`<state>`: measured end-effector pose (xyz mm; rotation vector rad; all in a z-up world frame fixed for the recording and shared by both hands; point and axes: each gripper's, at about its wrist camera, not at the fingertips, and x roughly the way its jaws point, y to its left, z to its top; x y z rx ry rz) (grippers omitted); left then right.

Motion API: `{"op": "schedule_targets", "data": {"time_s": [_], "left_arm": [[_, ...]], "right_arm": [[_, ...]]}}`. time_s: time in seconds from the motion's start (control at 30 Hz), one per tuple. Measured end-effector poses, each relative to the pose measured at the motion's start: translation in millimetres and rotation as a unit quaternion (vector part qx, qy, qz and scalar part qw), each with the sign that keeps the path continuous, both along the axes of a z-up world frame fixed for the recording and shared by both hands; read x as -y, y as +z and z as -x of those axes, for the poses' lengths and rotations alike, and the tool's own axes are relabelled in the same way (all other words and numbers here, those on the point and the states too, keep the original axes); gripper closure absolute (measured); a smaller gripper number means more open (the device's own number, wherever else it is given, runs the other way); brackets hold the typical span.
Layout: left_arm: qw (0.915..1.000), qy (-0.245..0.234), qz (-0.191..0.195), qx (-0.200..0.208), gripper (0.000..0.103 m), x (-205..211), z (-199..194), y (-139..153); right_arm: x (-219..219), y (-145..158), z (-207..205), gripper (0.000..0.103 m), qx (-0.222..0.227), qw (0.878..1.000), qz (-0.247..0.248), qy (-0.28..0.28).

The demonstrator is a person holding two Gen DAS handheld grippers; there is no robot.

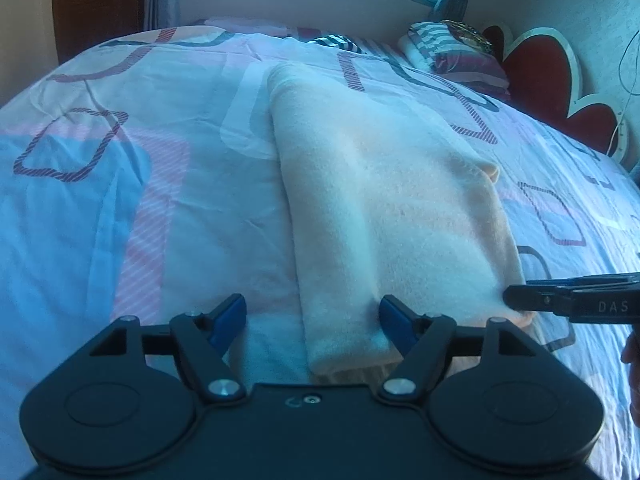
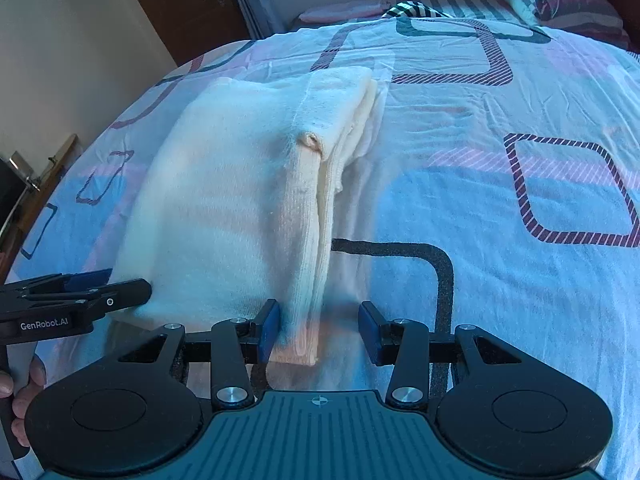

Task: Fold small clothes

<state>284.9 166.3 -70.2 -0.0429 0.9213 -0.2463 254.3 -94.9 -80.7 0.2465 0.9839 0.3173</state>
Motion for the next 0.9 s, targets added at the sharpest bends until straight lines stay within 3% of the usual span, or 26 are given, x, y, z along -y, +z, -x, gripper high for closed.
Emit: {"op": "schedule_targets", "data": {"time_s": [0.47, 0.53, 0.57, 0.6, 0.63, 0.67, 0.7, 0.73, 0.9], "left_arm": [[0.9988, 0.012, -0.036, 0.03, 0.017, 13.5, 6.5, -6.6], [0.9981, 0.019, -0.05, 0.031, 0.01, 15.9, 5.4, -6.2], [0.9974, 0.029, -0.06, 0.029, 0.0, 16.9, 4.1, -6.2], [0.9971, 0.036, -0.062, 0.028, 0.0, 16.4, 3.2, -6.6], [0.9972, 0.04, -0.057, 0.026, 0.0, 14.7, 3.2, -6.6], [0.9972, 0.044, -0.055, 0.026, 0.0, 14.1, 4.1, -6.3], [0.9968, 0.048, -0.058, 0.028, 0.0, 13.8, 6.4, -5.4], [0.9963, 0.051, -0.062, 0.03, 0.0, 13.8, 9.9, -3.6], [0.9935, 0.066, -0.085, 0.038, 0.001, 14.1, 45.4, 9.7]], "right_arm": [[-8.8, -4.0, 9.6, 0.06, 0.035, 0.999, 0.028, 0.009], [-8.9, -4.1, 10.3, 0.06, 0.037, 0.999, 0.029, 0.01], [-8.7, -3.8, 10.2, 0.06, 0.037, 0.999, 0.028, 0.01], [-8.1, -3.3, 10.2, 0.059, 0.035, 0.999, 0.025, 0.007], [-7.4, -2.8, 10.3, 0.053, 0.035, 0.999, 0.021, 0.007], [-6.4, -2.4, 10.8, 0.035, 0.035, 0.999, 0.02, 0.005], [-6.1, -2.1, 11.8, 0.025, 0.033, 0.999, 0.018, 0.005], [-10.1, -3.2, 13.8, 0.0, 0.017, 0.999, 0.039, 0.008], [-8.7, 5.0, 49.6, 0.0, 0.039, 0.998, 0.036, 0.02]]}}
